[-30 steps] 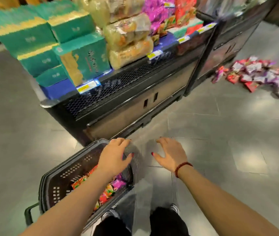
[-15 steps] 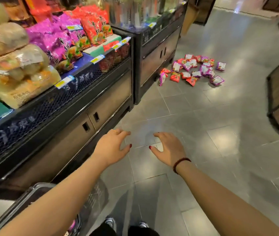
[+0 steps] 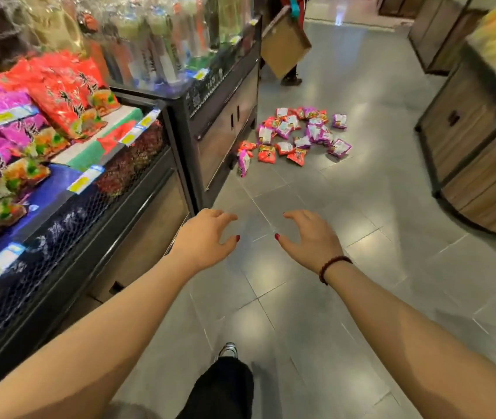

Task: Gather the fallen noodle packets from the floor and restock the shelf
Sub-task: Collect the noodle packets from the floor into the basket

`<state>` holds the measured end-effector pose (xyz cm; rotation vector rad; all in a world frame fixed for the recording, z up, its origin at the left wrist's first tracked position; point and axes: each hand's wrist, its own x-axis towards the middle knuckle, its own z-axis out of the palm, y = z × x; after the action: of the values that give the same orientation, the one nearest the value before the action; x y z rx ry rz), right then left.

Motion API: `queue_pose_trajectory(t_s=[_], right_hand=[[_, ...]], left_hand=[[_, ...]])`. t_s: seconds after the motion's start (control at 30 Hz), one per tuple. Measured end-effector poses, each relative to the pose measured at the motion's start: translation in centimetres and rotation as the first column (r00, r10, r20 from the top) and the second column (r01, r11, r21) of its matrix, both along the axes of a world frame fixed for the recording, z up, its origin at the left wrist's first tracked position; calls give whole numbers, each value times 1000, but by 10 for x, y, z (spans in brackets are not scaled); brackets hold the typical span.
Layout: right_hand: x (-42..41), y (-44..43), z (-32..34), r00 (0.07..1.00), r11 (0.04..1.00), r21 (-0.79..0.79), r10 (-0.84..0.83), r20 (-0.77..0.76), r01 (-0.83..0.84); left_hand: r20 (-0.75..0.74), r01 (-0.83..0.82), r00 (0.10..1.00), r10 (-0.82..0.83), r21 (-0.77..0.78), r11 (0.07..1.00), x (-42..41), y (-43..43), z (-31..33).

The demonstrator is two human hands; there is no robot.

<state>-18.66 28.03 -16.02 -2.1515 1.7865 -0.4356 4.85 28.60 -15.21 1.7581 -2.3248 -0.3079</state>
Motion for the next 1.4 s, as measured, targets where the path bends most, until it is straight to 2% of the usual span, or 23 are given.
queue_pose_trajectory(t_s=[0.17,0.47,0.57,0.8,0.93,1.13,1.4], right_hand=[[8,-91,4,997,997,32,-76,-13,76],[-18,-245,-8,986,985,57,-164,-6,164],[-34,-312,-18,990,988,72,-136,-40,139],[-77,-464,-18,994,988,108,-108,-17,109],[-91,-538,-15,996,987,132,-93,-4,92],[-99,-641,-24,998,989,135,-58,24,54],[-104,-812,-42,999,989,141,-47,-12,48]], left_hand=[[13,77,997,-77,32,997,14,-109,4],[-23,120,993,-119,66,991,-2,-276,-16],[4,99,995,-100,73,992,-13,-343,-26],[65,55,996,-65,142,988,-47,-497,-22],[-13,-19,1000,21,136,991,-53,-561,-18],[16,-32,999,30,211,977,-58,-660,-32],[-43,-65,996,80,283,957,-50,-815,-72]])
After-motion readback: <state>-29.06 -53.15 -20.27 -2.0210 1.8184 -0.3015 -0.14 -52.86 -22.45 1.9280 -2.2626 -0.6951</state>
